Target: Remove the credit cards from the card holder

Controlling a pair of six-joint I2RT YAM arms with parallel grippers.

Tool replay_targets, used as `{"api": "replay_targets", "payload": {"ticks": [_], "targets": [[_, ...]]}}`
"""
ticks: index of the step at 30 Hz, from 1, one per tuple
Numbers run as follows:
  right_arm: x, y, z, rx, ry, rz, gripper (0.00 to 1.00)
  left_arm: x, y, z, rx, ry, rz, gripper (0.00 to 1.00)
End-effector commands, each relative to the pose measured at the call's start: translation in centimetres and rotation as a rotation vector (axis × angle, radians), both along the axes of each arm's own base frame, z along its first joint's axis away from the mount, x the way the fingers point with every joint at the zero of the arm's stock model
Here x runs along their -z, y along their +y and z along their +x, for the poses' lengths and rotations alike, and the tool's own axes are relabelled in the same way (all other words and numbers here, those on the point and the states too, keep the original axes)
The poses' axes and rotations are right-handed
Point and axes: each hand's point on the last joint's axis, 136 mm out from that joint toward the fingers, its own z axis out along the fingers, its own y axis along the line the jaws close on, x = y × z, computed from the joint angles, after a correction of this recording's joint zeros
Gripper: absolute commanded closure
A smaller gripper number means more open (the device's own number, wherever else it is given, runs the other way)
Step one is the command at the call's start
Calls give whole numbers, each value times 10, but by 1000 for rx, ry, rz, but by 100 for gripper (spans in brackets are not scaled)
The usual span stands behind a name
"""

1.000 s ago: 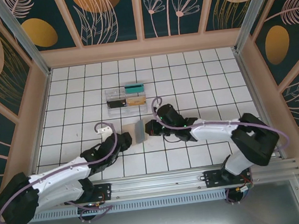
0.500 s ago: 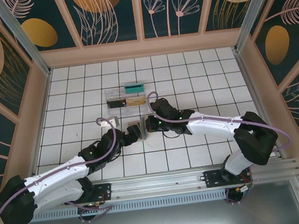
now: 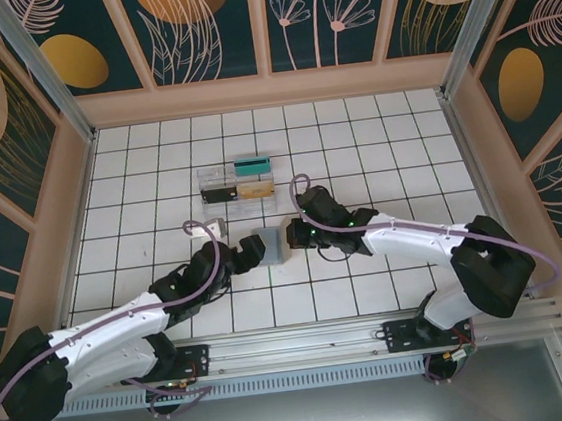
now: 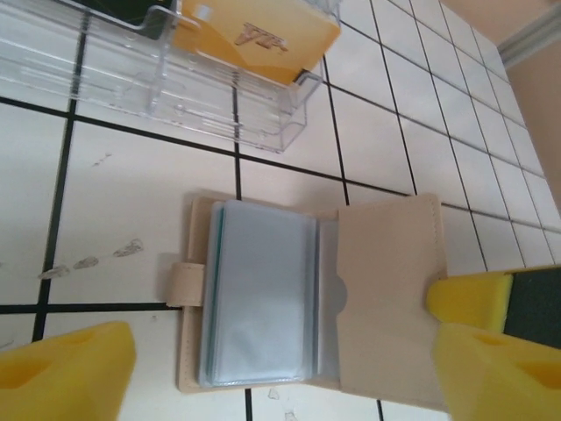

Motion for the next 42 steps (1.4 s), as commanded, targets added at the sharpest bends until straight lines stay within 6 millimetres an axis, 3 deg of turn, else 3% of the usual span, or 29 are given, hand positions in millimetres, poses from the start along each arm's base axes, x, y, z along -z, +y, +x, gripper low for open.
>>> {"api": "replay_targets", "payload": {"ticks": [1, 3, 8, 20, 34, 42], "targets": [[-3, -7, 1, -3, -21, 16, 100, -2, -14, 1, 44, -5, -43, 30], [3, -15, 3, 8, -21, 3, 100, 1, -18, 1, 56, 1, -45, 44], [25, -37, 7, 27, -23, -32, 100, 7, -29, 5, 81, 16, -32, 59], [70, -61, 7, 2, -27, -81, 100, 30, -52, 17, 132, 54, 34, 61], [73, -60, 6, 2, -20, -60, 100, 53, -65, 17, 183, 111, 38, 62], [75, -59, 4, 1, -11, -51, 100, 66, -57, 18, 141, 146, 89, 64]]}}
